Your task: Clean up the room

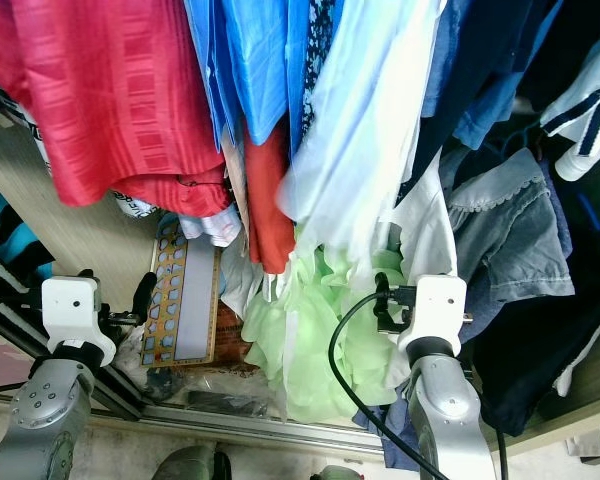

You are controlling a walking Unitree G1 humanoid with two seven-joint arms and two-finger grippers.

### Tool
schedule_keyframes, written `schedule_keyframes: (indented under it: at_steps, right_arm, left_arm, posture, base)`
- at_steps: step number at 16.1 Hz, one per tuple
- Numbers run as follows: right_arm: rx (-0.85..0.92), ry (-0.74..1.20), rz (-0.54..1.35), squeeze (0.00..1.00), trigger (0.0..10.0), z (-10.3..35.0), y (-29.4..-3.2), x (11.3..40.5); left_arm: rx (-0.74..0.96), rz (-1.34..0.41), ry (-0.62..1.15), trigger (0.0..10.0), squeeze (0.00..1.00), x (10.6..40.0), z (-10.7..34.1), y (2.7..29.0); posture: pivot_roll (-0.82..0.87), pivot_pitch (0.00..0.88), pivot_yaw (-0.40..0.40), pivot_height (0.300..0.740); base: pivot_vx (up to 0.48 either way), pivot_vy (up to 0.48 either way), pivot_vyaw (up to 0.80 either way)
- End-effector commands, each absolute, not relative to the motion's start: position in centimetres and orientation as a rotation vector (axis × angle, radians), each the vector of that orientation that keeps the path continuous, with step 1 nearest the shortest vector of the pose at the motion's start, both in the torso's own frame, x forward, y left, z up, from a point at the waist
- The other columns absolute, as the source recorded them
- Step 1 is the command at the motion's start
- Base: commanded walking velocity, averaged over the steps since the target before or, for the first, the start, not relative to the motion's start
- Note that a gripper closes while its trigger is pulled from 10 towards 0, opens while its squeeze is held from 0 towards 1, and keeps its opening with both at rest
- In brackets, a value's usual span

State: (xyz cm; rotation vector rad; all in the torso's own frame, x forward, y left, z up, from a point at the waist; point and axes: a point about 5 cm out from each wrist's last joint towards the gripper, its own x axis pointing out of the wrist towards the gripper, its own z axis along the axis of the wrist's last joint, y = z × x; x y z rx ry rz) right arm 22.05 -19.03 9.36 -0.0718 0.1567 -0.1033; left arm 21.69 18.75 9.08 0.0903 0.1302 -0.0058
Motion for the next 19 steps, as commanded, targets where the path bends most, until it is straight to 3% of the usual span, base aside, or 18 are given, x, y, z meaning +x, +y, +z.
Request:
schedule_keyframes:
  at_steps: [1,4,7,19]
  right_arm:
    - [-0.073,0.138,-0.103,0.00,10.0,9.9,-19.0,22.2]
    - [-0.073,0.138,-0.103,0.00,10.0,9.9,-19.0,22.2]
    - [-0.119,0.105,-0.105,0.00,10.0,10.1,-18.8,24.7]
    - [-0.127,0.089,-0.092,0.00,10.0,10.0,-18.8,24.9]
  left_arm:
    - [0.099,-0.005,0.118,10.0,0.00,21.8,9.4,18.7]
    - [0.099,-0.005,0.118,10.0,0.00,21.8,9.4,18.7]
    - [0.030,-0.059,0.063,10.0,0.00,24.2,10.7,17.1]
    - [0.034,-0.038,0.071,10.0,0.00,24.1,10.4,17.0]
  posture:
    - [0.00,0.000,0.000,0.740]
    - [0.00,0.000,0.000,0.740]
    - [0.03,0.000,-0.013,0.740]
    - [0.03,0.000,-0.018,0.740]
  base:
    - [0.000,0.000,0.00]
    - [0.000,0.000,0.00]
    - [0.000,0.000,0.00]
    - [0.000,0.000,0.00]
